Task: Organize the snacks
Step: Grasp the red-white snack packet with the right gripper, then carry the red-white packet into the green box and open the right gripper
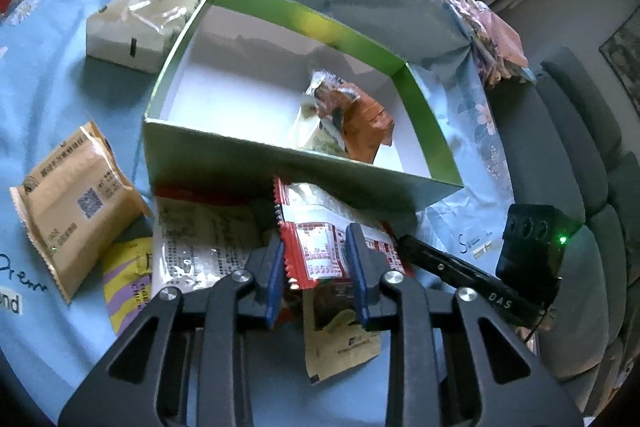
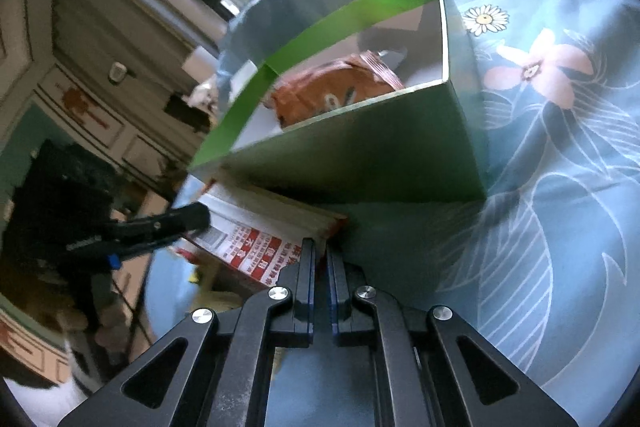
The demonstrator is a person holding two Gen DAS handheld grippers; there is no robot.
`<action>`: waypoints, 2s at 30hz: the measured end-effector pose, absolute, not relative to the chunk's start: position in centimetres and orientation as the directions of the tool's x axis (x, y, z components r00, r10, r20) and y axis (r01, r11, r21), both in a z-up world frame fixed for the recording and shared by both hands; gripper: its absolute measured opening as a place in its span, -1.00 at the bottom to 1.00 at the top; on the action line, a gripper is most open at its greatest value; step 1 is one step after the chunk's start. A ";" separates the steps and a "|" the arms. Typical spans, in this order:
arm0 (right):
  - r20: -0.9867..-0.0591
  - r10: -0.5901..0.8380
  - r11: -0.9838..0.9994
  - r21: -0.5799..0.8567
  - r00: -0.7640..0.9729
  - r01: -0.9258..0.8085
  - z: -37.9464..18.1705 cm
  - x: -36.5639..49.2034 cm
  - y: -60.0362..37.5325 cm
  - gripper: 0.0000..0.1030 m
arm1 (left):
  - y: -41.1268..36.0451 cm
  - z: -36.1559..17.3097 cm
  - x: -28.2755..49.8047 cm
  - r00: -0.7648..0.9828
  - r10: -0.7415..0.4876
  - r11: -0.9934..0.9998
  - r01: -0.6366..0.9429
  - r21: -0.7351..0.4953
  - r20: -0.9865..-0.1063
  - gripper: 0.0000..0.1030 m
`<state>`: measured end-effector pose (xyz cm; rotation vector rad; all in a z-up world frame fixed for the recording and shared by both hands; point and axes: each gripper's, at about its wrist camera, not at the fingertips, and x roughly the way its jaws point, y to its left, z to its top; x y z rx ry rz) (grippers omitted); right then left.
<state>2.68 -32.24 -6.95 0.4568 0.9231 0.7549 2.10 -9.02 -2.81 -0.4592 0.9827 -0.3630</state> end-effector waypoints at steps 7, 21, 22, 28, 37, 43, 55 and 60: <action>-0.480 0.777 0.625 0.663 0.407 -0.412 -5.4 2.2 -32.4 -0.86 | -9.3 -0.6 1.3 0.546 -0.498 0.843 0.121 -0.524 -0.674 -0.50; -0.387 0.803 0.582 0.674 0.454 -0.455 -2.1 2.8 -32.6 -0.86 | -9.9 3.4 1.9 0.598 -0.482 0.856 0.167 -0.489 -0.640 -0.50; -0.381 0.802 0.582 0.672 0.460 -0.458 -1.7 3.1 -32.6 -0.86 | -9.9 3.7 2.1 0.601 -0.483 0.855 0.169 -0.490 -0.636 -0.50; -0.325 0.818 0.554 0.665 0.474 -0.500 0.3 5.2 -32.8 -0.87 | -10.3 4.8 5.3 0.595 -0.516 0.836 0.193 -0.513 -0.616 -0.50; -0.449 0.758 0.646 0.617 0.473 -0.450 -1.7 9.8 -29.9 -0.87 | -11.0 1.8 12.5 0.578 -0.479 0.851 0.121 -0.511 -0.661 -0.50; -0.467 0.738 0.667 0.612 0.487 -0.425 -1.4 9.9 -31.1 -0.86 | -12.0 1.7 13.0 0.566 -0.458 0.874 0.148 -0.462 -0.685 -0.44; -0.586 0.752 0.650 0.584 0.302 -0.486 -1.7 8.2 -28.1 -0.80 | -9.6 1.5 9.0 0.582 -0.410 0.898 0.124 -0.421 -0.702 -0.16; -0.633 0.697 0.711 0.550 0.338 -0.438 -2.5 11.2 -27.8 -0.80 | -9.1 1.7 8.3 0.591 -0.394 0.903 0.108 -0.415 -0.703 0.04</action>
